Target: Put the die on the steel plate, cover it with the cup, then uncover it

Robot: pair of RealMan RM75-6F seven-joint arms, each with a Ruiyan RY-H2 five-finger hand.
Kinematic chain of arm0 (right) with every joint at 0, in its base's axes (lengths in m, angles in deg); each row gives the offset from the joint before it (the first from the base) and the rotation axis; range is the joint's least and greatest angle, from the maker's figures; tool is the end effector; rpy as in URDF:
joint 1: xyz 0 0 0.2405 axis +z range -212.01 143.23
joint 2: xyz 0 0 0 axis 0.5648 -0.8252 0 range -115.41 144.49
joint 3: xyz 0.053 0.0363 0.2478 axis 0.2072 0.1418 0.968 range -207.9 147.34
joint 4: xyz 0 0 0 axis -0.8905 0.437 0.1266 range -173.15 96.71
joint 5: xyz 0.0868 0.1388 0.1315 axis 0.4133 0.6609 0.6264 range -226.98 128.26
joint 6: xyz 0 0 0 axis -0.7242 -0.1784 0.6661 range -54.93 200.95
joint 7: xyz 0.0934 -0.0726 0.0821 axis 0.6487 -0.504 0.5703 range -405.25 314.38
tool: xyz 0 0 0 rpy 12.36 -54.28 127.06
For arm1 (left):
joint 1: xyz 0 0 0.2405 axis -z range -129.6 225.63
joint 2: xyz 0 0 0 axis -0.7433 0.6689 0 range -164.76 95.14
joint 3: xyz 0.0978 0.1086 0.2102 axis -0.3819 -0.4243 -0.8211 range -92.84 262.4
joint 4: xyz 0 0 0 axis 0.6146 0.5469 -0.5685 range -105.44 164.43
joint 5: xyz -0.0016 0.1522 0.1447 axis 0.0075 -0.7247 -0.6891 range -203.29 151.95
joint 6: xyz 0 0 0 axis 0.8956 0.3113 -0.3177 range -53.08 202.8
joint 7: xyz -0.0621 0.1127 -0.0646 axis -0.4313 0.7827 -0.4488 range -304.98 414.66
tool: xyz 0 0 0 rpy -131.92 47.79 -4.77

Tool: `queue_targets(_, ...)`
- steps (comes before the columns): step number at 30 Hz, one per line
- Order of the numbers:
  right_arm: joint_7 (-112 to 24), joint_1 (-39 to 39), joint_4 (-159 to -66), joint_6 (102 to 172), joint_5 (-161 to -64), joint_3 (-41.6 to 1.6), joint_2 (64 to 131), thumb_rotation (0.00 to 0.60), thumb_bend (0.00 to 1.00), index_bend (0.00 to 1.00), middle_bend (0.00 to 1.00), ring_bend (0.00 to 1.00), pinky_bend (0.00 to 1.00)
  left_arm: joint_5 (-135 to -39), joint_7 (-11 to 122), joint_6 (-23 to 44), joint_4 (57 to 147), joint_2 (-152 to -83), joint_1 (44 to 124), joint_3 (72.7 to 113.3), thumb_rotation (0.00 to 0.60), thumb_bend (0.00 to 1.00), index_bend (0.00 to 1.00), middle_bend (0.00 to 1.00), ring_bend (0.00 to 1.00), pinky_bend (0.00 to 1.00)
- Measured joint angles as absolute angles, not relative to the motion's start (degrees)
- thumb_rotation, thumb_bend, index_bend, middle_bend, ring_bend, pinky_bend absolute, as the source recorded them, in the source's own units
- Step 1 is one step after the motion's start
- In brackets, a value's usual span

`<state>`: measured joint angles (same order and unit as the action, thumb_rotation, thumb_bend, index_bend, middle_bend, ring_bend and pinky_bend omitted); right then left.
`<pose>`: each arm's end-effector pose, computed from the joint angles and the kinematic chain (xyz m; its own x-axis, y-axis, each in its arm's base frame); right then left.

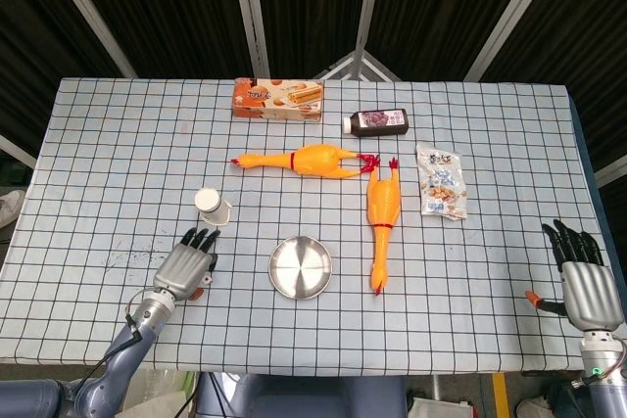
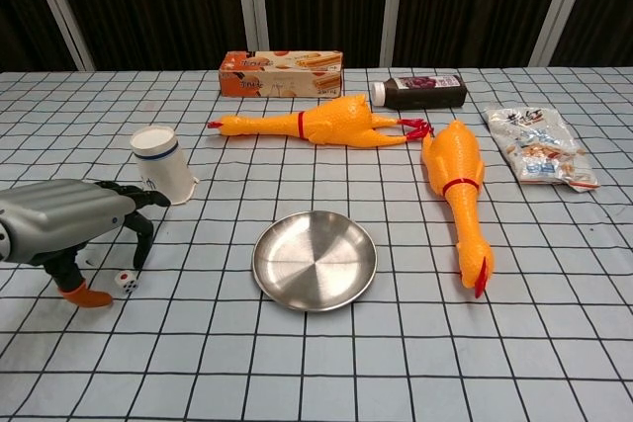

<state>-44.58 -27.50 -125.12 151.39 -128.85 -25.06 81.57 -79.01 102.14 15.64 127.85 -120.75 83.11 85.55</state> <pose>-0.3368 -0.2015 0.1495 0.3993 -0.0578 0.9150 -0.9118 0.0792 0.4029 -0.1925 0.2613 -0.0285 0.6842 0.3852 0.6193 0.7292 -0.3777 -0.5706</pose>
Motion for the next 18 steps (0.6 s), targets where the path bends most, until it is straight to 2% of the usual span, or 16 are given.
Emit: queue_targets(18, -44.09, -27.48, -125.4, 151.14, -128.92, -25.16, 81.36, 0.6, 0.02, 0.05, 0.0, 0.09, 0.0, -79.64, 100.94, 14.94, 126.8, -121.56, 83.58, 84.58, 0.6, 0.35, 0.52, 0.06, 0.0, 0.0)
